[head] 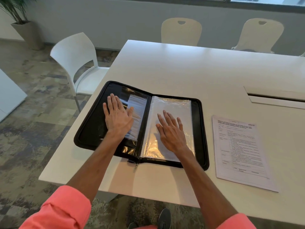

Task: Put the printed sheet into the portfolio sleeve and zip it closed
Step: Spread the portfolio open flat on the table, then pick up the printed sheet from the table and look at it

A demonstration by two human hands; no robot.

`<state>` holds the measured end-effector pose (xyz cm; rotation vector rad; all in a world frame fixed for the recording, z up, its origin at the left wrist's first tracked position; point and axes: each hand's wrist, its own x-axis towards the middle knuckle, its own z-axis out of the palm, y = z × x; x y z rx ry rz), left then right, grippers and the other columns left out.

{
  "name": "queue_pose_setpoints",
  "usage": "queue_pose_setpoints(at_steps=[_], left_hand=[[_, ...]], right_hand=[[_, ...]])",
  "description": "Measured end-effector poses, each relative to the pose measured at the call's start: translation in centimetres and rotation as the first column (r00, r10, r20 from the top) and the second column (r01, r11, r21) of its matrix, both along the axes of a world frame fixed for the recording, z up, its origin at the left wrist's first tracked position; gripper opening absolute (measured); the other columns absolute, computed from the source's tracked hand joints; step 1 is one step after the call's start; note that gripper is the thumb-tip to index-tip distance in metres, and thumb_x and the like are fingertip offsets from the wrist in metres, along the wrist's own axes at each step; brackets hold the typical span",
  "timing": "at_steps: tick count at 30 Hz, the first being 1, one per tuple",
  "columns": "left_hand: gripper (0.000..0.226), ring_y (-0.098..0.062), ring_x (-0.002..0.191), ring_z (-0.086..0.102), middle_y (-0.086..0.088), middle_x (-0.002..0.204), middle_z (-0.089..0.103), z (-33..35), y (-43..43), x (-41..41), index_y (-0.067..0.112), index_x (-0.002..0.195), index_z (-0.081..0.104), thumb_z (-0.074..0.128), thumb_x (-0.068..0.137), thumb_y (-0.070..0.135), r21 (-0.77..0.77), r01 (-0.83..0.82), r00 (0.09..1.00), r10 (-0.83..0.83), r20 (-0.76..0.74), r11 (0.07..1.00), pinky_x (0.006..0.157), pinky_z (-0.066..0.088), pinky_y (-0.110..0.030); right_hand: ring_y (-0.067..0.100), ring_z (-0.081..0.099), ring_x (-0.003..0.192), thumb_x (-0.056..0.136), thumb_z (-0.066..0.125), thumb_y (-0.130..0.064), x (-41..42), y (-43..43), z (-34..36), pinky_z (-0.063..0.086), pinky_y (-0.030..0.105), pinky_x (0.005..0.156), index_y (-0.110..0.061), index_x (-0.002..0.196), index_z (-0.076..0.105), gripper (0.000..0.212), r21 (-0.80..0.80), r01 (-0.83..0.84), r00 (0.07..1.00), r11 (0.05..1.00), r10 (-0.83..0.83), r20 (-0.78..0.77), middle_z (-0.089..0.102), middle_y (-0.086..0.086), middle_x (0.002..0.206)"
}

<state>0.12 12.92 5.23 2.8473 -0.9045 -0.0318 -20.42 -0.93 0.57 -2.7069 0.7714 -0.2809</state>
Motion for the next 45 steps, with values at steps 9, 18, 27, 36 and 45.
queue_pose_setpoints(at_steps=[9, 18, 27, 36, 45], left_hand=[[0.087, -0.027, 0.168, -0.018, -0.012, 0.181, -0.02, -0.9, -10.1, -8.8, 0.007, 0.172, -0.013, 0.019, 0.113, 0.062, -0.085, 0.302, 0.953, -0.302, 0.013, 0.95, 0.137, -0.007, -0.052], [0.083, -0.03, 0.17, 0.0, -0.012, 0.183, -0.006, -1.1, -20.5, -20.2, 0.006, 0.173, -0.003, 0.028, 0.115, 0.057, -0.103, 0.535, 0.839, -0.542, -0.054, 0.838, 0.138, 0.008, -0.047], [0.076, -0.037, 0.141, 0.051, -0.02, 0.157, 0.046, -2.1, -23.8, -26.4, 0.001, 0.167, 0.023, 0.048, 0.111, 0.046, -0.085, 0.597, 0.8, -0.6, -0.024, 0.798, 0.118, 0.045, -0.048], [0.087, -0.041, 0.125, 0.064, -0.023, 0.156, 0.042, -1.9, -24.3, -27.9, 0.007, 0.172, 0.0, 0.049, 0.112, 0.048, -0.067, 0.523, 0.833, -0.526, -0.169, 0.85, 0.092, 0.059, -0.047], [0.084, -0.033, 0.11, 0.066, -0.022, 0.153, 0.038, -2.1, -24.5, -27.7, 0.008, 0.171, 0.005, 0.054, 0.111, 0.041, -0.13, 0.55, 0.783, -0.563, -0.265, 0.825, 0.084, 0.064, -0.042]], right_hand=[[0.016, 0.002, 0.171, 0.118, 0.027, -0.046, -7.2, -7.3, 1.6, -0.002, 0.052, 0.137, -0.03, 0.174, 0.021, 0.058, -0.039, 0.256, 0.966, 0.966, -0.255, 0.034, 0.007, -0.002, 0.184], [0.024, 0.018, 0.168, 0.117, 0.037, -0.042, -17.8, -12.3, 1.6, 0.012, 0.056, 0.136, -0.025, 0.169, 0.038, 0.055, -0.035, 0.552, 0.834, 0.833, -0.552, 0.022, 0.025, 0.003, 0.18], [0.033, 0.048, 0.144, 0.105, 0.058, -0.033, -25.0, -14.2, 1.6, 0.043, 0.052, 0.112, -0.013, 0.152, 0.056, 0.051, -0.027, 0.793, 0.608, 0.608, -0.794, -0.018, 0.051, 0.013, 0.159], [0.039, 0.049, 0.139, 0.105, 0.059, -0.046, -26.5, -15.6, 2.5, 0.046, 0.052, 0.109, 0.003, 0.144, 0.05, 0.063, 0.033, 0.876, 0.48, 0.481, -0.863, -0.159, 0.052, 0.022, 0.146], [0.04, 0.051, 0.135, 0.092, 0.075, -0.029, -26.6, -17.9, 2.5, 0.046, 0.049, 0.112, -0.001, 0.136, 0.062, 0.054, 0.341, 0.87, 0.428, 0.356, -0.889, -0.164, 0.051, 0.021, 0.144]])
